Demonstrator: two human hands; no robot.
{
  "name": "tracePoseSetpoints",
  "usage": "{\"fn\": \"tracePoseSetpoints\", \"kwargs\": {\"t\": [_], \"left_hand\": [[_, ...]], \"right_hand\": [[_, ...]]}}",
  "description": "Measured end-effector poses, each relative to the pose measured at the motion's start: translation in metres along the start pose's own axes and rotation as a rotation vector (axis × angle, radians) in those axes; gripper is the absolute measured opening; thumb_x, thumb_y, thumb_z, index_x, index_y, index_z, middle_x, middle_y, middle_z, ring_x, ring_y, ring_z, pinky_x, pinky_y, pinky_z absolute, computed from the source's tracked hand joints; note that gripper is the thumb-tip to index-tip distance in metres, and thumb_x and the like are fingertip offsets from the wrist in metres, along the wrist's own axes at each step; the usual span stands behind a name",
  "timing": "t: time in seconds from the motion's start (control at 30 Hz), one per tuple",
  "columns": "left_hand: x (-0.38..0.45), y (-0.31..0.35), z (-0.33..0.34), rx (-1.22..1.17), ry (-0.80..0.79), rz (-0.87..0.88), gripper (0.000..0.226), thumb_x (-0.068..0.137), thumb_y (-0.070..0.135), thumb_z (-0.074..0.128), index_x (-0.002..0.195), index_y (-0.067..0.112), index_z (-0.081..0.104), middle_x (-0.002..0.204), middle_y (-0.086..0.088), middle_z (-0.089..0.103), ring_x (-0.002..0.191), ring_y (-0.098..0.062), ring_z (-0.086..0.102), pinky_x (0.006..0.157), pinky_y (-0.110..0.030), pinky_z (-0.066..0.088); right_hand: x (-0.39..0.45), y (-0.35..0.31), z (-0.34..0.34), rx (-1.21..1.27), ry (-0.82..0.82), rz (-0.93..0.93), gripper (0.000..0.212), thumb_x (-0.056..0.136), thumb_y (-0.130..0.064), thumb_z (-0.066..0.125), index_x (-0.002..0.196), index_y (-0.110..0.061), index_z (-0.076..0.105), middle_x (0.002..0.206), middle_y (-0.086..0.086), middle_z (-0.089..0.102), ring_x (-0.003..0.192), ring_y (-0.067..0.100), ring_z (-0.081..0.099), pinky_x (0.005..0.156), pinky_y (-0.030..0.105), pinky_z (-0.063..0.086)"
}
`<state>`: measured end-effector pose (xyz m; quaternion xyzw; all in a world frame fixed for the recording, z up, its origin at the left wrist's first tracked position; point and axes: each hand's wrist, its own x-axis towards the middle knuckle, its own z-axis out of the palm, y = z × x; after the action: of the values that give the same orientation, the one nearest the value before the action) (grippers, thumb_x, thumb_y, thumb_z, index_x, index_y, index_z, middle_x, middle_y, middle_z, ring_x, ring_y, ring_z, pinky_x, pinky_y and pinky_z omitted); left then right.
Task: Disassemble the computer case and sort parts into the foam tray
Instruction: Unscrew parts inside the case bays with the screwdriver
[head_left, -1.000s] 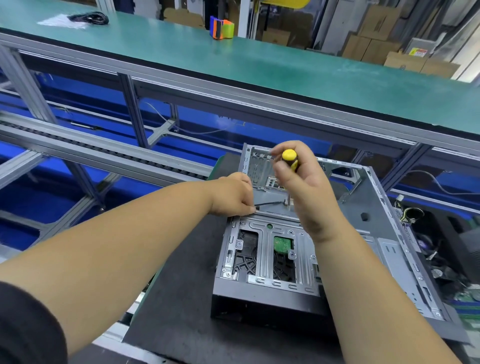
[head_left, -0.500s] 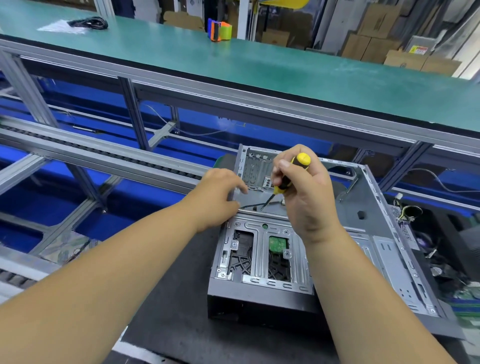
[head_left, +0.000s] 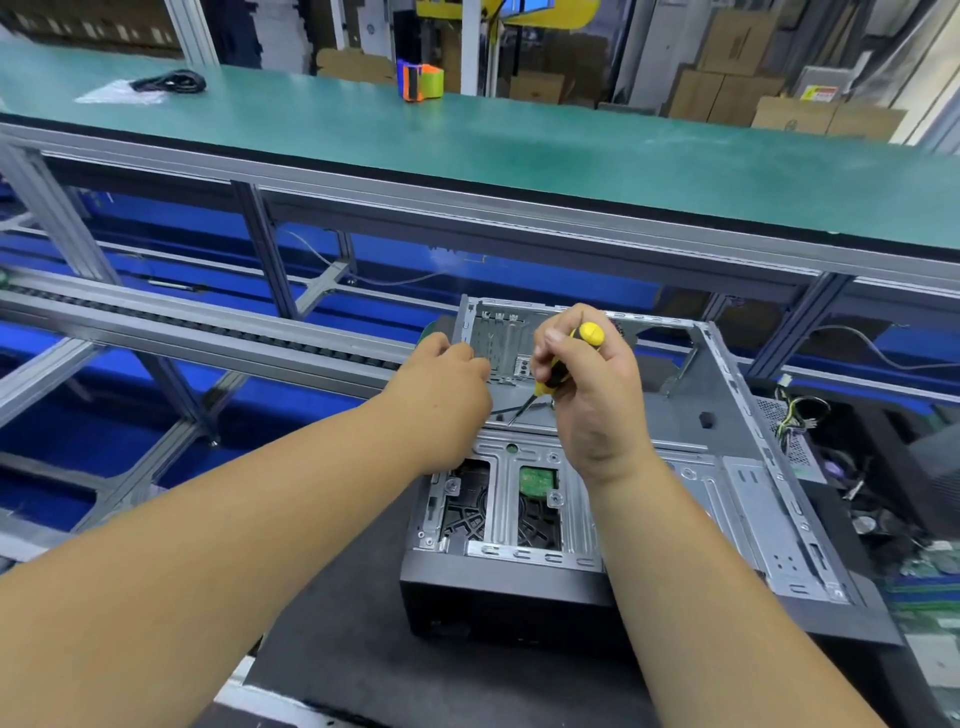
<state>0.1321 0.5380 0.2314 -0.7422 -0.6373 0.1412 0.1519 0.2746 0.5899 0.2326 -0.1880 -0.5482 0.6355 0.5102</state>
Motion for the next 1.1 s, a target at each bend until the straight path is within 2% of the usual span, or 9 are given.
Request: {"fn": "tracePoseSetpoints", "kwargs": {"t": [0.03,0.13,0.2,0.33,0.7,0.97,1.1], "left_hand": [[0.001,0.002,-0.003,0.006,-0.032,-0.003,0.004,0.084,0.027,0.058,0.085,0.027,0.061,0.1,0.004,0.045,0.102,-0.02,0.042,0.101,-0.037,0.027],[0.004,0.006,-0.007,0.008,-0.115,-0.022,0.008,0.084,0.024,0.057,0.081,0.027,0.05,0.094,0.002,0.037,0.095,-0.019,0.037,0.103,-0.039,0.029],[0.007,0.008,-0.008,0.029,-0.134,-0.002,0.001,0.084,0.026,0.057,0.083,0.026,0.056,0.095,0.003,0.039,0.098,-0.019,0.041,0.104,-0.039,0.029],[0.008,0.006,-0.002,0.023,-0.156,0.042,0.02,0.085,0.029,0.055,0.097,0.022,0.068,0.11,0.001,0.049,0.11,-0.021,0.044,0.112,-0.042,0.023],[0.01,0.015,0.004,0.133,-0.194,0.002,0.027,0.089,0.031,0.056,0.112,0.021,0.067,0.12,-0.002,0.045,0.117,-0.026,0.036,0.114,-0.045,0.018],[0.011,0.019,0.008,0.105,-0.218,-0.081,0.028,0.09,0.027,0.053,0.113,0.021,0.066,0.118,-0.001,0.042,0.119,-0.026,0.032,0.114,-0.044,0.017],[0.008,0.019,0.009,0.093,-0.163,-0.088,0.028,0.09,0.025,0.052,0.115,0.022,0.066,0.12,-0.001,0.042,0.12,-0.026,0.031,0.114,-0.045,0.016]], "right_hand": [[0.0,0.0,-0.001,0.009,-0.003,0.0,0.014,0.085,-0.01,0.056,0.073,-0.016,0.052,0.069,-0.001,0.054,0.061,0.014,0.046,0.058,0.022,0.039],[0.001,-0.001,-0.002,0.027,-0.014,0.003,0.014,0.084,-0.011,0.057,0.072,-0.017,0.052,0.069,-0.001,0.054,0.061,0.014,0.046,0.058,0.023,0.039],[0.001,-0.001,-0.003,0.027,-0.018,0.01,0.016,0.084,-0.012,0.057,0.071,-0.018,0.052,0.069,-0.001,0.054,0.061,0.015,0.045,0.058,0.023,0.038],[0.0,0.001,-0.006,0.041,-0.018,0.029,0.018,0.084,-0.012,0.057,0.069,-0.022,0.055,0.07,0.0,0.053,0.062,0.015,0.045,0.059,0.024,0.038],[-0.001,0.0,-0.011,0.058,-0.03,0.048,0.017,0.085,-0.013,0.056,0.07,-0.023,0.056,0.072,0.001,0.052,0.062,0.015,0.046,0.058,0.023,0.038],[-0.005,-0.001,-0.012,0.053,-0.093,0.075,0.014,0.083,-0.012,0.056,0.072,-0.02,0.054,0.072,0.002,0.052,0.062,0.015,0.046,0.058,0.023,0.038],[-0.001,-0.003,-0.009,0.064,-0.111,0.065,0.008,0.084,-0.015,0.057,0.077,-0.018,0.054,0.076,0.005,0.05,0.066,0.015,0.046,0.061,0.025,0.038]]}}
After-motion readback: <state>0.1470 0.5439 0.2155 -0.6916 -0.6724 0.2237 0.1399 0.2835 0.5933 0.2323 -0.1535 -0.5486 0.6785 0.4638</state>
